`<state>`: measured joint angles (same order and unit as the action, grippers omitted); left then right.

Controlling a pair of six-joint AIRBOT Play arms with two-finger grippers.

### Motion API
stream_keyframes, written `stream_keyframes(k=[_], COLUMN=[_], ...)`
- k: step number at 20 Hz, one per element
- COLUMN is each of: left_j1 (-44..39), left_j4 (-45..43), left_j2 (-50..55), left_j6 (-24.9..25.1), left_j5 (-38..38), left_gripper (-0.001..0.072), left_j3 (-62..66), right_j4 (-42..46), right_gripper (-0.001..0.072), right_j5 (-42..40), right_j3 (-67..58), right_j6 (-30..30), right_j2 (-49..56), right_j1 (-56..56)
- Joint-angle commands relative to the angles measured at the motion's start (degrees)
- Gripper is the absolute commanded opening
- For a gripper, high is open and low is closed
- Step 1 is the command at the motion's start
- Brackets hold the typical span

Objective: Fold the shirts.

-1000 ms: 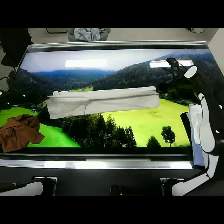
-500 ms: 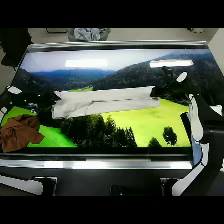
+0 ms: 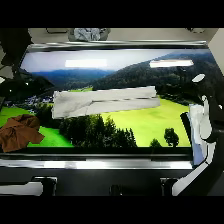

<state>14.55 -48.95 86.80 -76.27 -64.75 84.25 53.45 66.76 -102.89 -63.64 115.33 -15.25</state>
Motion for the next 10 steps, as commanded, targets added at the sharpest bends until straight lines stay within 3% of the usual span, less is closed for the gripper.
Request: stream_keyframes(k=[1,4,5,6,7,8,9,10], left_j1=[-3.6,-7.3,-8.5,-9.6,-10.8,-12.2,-14.1,-15.9], left_j4=[2.6,4.6,4.6,4.6,4.6,4.6,4.6,4.6], left_j2=[-5.8,-9.1,-9.7,-9.9,-9.8,-9.5,-9.0,-8.2], left_j6=[0.2,0.2,0.2,0.2,0.2,0.2,0.5,1.0], left_j5=[-0.4,-0.4,-0.4,-0.4,-0.4,-0.3,-0.2,0.3], left_gripper=[0.0473,0.0473,0.0473,0.0473,0.0470,0.0461,0.0400,0.0254], left_j3=[0.3,0.3,0.3,0.3,0.2,0.0,-0.4,-1.0], right_j4=[-7.4,-7.5,-7.5,-7.5,-9.5,-12.3,-15.1,-16.7], right_gripper=[0.0701,0.0659,0.0511,0.0243,0.0056,0.0050,0.0049,0.0049], right_j5=[2.2,2.3,2.3,2.3,2.4,3.1,4.1,5.1], right_j3=[0.0,0.0,0.0,-0.1,-0.1,-0.1,-0.1,-0.1], right_j6=[-0.5,-1.8,-2.0,-2.0,-2.0,-0.5,2.3,3.8], right_j2=[3.8,5.2,5.3,5.3,5.1,4.6,3.5,1.7], right_j1=[0.4,3.1,3.8,4.2,4.4,4.4,4.4,4.4])
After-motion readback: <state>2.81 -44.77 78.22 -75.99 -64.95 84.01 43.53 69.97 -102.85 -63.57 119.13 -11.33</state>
